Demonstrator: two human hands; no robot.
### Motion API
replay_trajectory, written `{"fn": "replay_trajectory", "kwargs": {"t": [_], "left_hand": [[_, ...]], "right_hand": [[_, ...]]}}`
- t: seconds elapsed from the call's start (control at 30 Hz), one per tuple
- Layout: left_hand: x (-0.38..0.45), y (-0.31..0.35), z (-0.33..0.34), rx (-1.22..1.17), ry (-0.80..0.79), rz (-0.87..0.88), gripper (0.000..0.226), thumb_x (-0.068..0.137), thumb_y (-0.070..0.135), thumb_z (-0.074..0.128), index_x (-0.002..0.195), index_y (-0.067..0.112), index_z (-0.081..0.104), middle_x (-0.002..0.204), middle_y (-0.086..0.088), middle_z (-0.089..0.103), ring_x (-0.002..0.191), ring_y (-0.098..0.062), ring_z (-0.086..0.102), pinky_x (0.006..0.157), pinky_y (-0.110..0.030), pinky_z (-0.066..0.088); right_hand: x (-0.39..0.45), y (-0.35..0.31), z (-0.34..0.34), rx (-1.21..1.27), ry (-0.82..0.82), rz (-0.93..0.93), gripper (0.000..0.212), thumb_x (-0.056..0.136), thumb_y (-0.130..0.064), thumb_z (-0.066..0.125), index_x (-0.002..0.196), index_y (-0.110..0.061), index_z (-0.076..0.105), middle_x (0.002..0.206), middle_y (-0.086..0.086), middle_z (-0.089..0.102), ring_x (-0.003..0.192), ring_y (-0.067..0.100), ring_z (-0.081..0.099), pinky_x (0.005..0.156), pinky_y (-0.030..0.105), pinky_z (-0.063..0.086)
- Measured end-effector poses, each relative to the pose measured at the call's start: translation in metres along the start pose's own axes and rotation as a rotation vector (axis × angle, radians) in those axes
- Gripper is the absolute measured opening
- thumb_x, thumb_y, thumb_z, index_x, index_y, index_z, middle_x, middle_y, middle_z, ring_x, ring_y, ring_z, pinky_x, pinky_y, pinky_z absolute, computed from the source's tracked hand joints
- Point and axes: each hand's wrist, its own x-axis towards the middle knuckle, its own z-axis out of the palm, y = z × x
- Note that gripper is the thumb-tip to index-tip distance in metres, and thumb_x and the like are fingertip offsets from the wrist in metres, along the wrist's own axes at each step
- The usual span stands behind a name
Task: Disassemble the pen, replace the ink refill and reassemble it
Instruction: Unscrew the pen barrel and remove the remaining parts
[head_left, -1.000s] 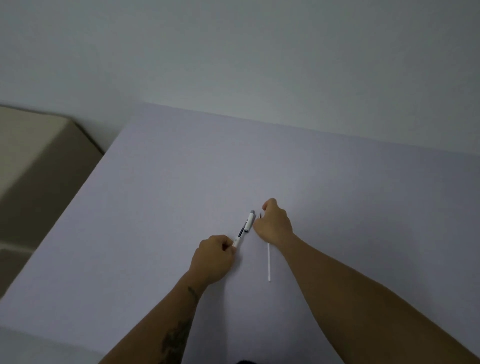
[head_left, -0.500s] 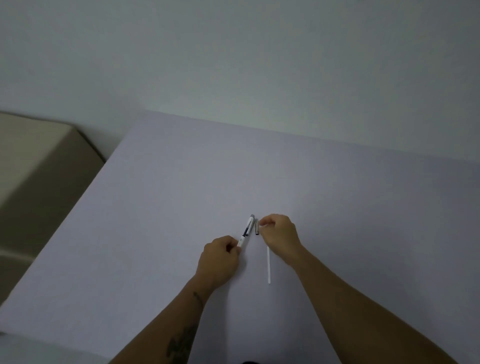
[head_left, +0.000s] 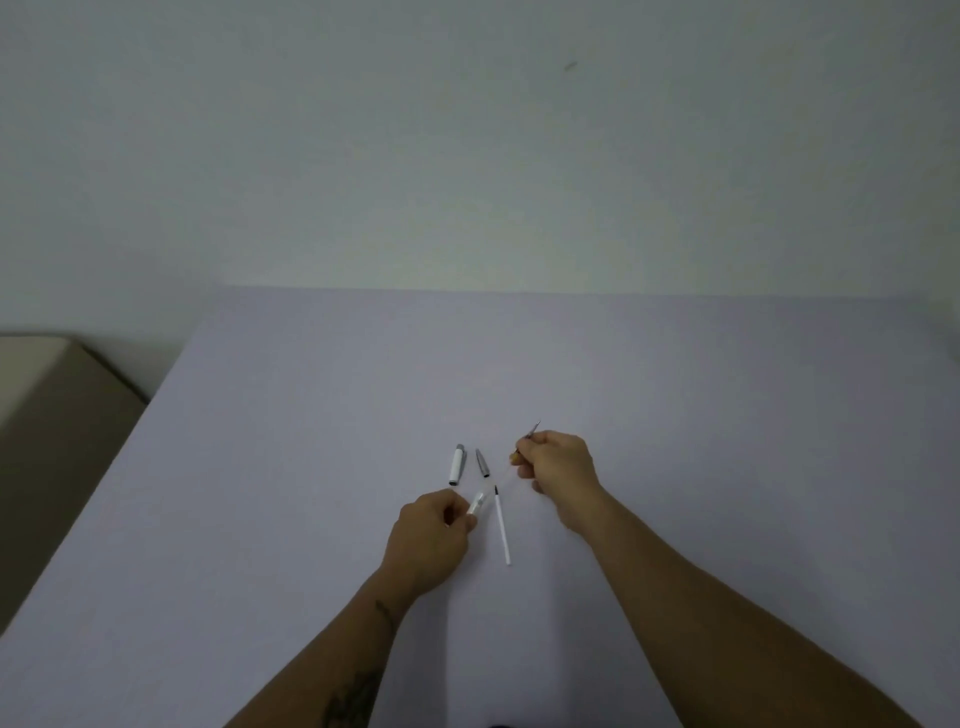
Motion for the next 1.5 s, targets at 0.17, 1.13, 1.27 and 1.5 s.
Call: {"fn": "replay_trajectory", "kwargs": {"t": [0.17, 1.13, 1.27, 1.5], "left_hand": [[-0.005, -0.008, 0.0, -0.012, -0.02, -0.044, 0.018, 0.088, 0.023, 0.06, 0.071, 0.025, 0.06, 0.067, 0.002, 0.061, 0.058, -0.014, 0.053, 0.063, -0.03, 0.048], [-0.02, -0.026, -0.007, 0.001, 0.0, -0.127, 0.01, 0.086, 0.016, 0.063, 0.079, 0.023, 0.062, 0.078, 0.004, 0.064, 0.074, -0.016, 0.059, 0.071, -0.03, 0.05], [-0.024, -0.032, -0.01, 0.013, 0.013, -0.132, 0.007, 0.087, 0.016, 0.062, 0.083, 0.021, 0.064, 0.078, 0.004, 0.064, 0.074, -0.017, 0.06, 0.073, -0.032, 0.052], [-0.023, -0.032, -0.016, 0.025, 0.021, -0.107, 0.008, 0.086, 0.013, 0.059, 0.082, 0.018, 0.064, 0.08, 0.0, 0.065, 0.076, -0.022, 0.06, 0.075, -0.039, 0.053]], "right_hand": [[0.013, 0.006, -0.014, -0.286, 0.053, -0.094, 0.019, 0.084, -0.014, 0.061, 0.073, -0.003, 0.071, 0.072, 0.009, 0.073, 0.065, 0.02, 0.063, 0.063, 0.028, 0.049], [-0.005, 0.066, 0.045, -1.145, 0.008, -0.264, 0.023, 0.08, -0.029, 0.058, 0.098, -0.015, 0.062, 0.108, 0.008, 0.066, 0.101, 0.03, 0.065, 0.078, 0.03, 0.048], [-0.01, 0.057, 0.047, -1.068, -0.042, -0.181, 0.016, 0.073, -0.023, 0.055, 0.087, -0.016, 0.06, 0.103, 0.009, 0.066, 0.099, 0.031, 0.065, 0.074, 0.029, 0.047], [-0.024, 0.016, 0.046, -0.395, -0.048, -0.169, 0.019, 0.072, -0.017, 0.054, 0.06, -0.004, 0.061, 0.063, 0.006, 0.071, 0.066, 0.03, 0.067, 0.06, 0.036, 0.054]]}}
